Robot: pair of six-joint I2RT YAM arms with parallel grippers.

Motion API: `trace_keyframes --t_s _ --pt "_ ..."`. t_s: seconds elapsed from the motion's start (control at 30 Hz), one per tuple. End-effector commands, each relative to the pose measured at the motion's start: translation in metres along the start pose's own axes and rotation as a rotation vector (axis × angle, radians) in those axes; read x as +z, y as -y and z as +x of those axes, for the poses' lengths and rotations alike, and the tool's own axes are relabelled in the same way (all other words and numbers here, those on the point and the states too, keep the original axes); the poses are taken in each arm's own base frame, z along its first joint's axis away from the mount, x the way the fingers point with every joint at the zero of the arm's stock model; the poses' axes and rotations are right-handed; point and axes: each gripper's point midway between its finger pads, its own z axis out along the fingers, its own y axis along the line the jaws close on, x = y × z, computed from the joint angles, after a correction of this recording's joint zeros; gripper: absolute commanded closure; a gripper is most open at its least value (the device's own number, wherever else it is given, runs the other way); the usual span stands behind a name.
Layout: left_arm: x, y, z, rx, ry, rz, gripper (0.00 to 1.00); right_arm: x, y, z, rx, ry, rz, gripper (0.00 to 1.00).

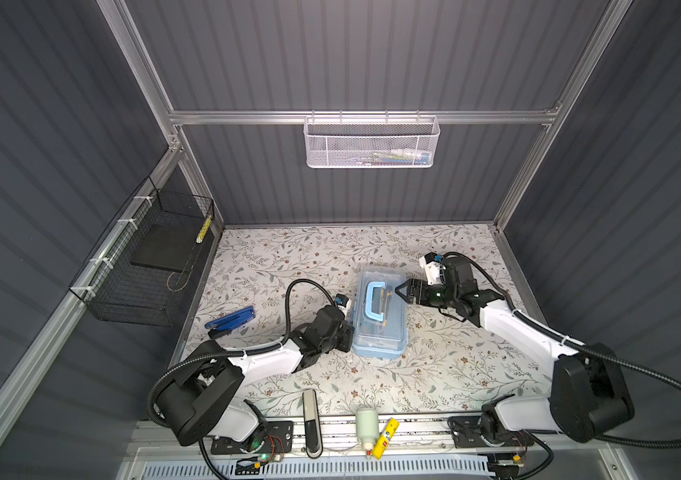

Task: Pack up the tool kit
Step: 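Move the left gripper down to the blue latch on the box front, then push the blue latch up against the lid with the left gripper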

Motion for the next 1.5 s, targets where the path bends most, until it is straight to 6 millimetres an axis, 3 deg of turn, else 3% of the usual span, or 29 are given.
trace_keyframes --t_s 0.0,0.13,0.3,0.37,0.47,0.5,0.53,0.57,0.63,0.67,0.77,0.9,1.03,1.17,1.47 --pt "0.001 0.03 -0.001 0.048 -0.004 0.059 1.0 0.01 -0.01 -0.015 -0.057 -0.005 -0.047 0.18" --pt "0.0 0.062 0.006 0.09 0.003 0.084 1.0 0.026 -0.015 -0.02 -0.068 -0.053 -0.09 0.19" --pt "0.003 0.094 0.008 0.173 -0.025 0.057 1.0 0.036 -0.036 -0.02 -0.084 -0.126 -0.219 0.21" --pt "0.003 0.09 0.01 0.172 -0.031 0.001 1.0 0.033 -0.032 -0.024 -0.091 -0.128 -0.18 0.2" --pt "-0.011 0.057 0.006 0.165 0.0 -0.152 0.97 0.019 -0.021 -0.035 -0.116 -0.085 -0.102 0.19" --pt "-0.018 0.046 0.002 0.162 0.012 -0.198 0.76 0.015 -0.019 -0.037 -0.115 -0.074 -0.092 0.19" --pt "-0.028 0.033 -0.002 0.15 0.023 -0.244 0.43 0.01 -0.016 -0.04 -0.112 -0.067 -0.088 0.19" --pt "-0.037 0.022 -0.007 0.139 0.033 -0.266 0.23 0.006 -0.014 -0.04 -0.109 -0.065 -0.088 0.19" --pt "-0.056 0.003 -0.014 0.134 0.064 -0.319 0.03 0.001 -0.011 -0.035 -0.105 -0.065 -0.092 0.19" --pt "-0.065 -0.005 -0.016 0.142 0.082 -0.351 0.01 0.0 -0.011 -0.031 -0.1 -0.065 -0.103 0.19" --pt "-0.076 -0.022 -0.012 0.162 0.103 -0.393 0.0 -0.004 -0.018 -0.02 -0.08 -0.056 -0.169 0.19" --pt "-0.066 -0.029 -0.001 0.16 0.092 -0.384 0.0 -0.008 -0.014 -0.014 -0.087 -0.045 -0.155 0.19" --pt "-0.046 -0.008 0.01 0.19 0.098 -0.238 0.0 -0.015 -0.012 -0.016 -0.08 -0.024 -0.161 0.19" --pt "-0.038 -0.004 0.011 0.197 0.175 -0.186 0.0 -0.016 -0.022 -0.016 -0.068 -0.007 -0.225 0.19" --pt "-0.015 0.016 0.003 0.273 0.2 -0.117 0.0 0.002 -0.014 -0.011 -0.021 -0.041 -0.267 0.2"
